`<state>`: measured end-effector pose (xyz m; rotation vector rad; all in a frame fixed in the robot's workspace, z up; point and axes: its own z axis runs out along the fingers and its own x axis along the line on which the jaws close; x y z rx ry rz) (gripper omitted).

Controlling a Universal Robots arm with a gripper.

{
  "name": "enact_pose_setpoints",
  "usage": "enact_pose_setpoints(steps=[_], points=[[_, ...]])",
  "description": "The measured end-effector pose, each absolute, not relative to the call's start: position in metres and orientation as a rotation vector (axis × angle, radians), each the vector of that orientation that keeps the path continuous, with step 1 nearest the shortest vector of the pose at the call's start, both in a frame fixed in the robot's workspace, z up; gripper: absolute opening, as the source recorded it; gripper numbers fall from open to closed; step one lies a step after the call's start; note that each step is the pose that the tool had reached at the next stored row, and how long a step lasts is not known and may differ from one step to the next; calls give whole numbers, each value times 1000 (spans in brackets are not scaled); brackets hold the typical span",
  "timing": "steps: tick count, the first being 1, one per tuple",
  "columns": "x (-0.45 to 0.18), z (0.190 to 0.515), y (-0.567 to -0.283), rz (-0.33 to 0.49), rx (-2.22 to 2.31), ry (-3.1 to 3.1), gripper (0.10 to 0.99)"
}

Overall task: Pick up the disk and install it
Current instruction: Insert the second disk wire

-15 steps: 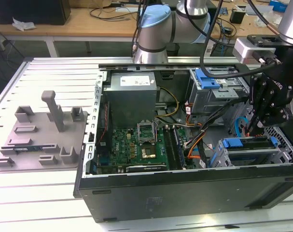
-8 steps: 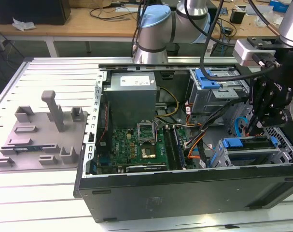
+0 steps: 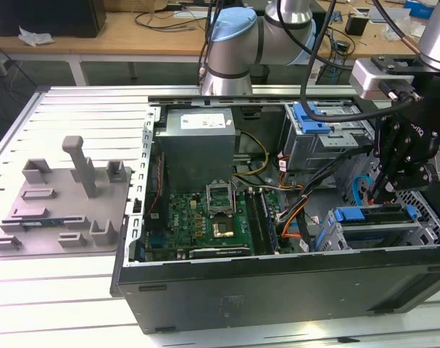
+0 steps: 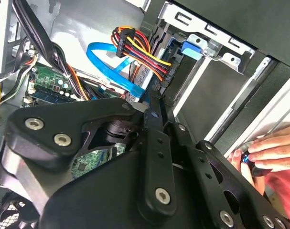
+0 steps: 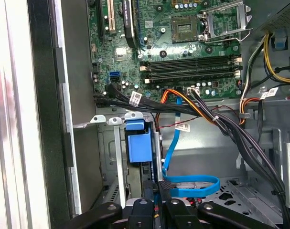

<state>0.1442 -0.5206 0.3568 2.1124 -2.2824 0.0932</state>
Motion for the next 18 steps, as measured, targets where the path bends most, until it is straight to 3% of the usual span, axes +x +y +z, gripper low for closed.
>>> enact_pose_setpoints(steps=[18], points=[[144, 356, -529, 61, 2155, -2276, 161]])
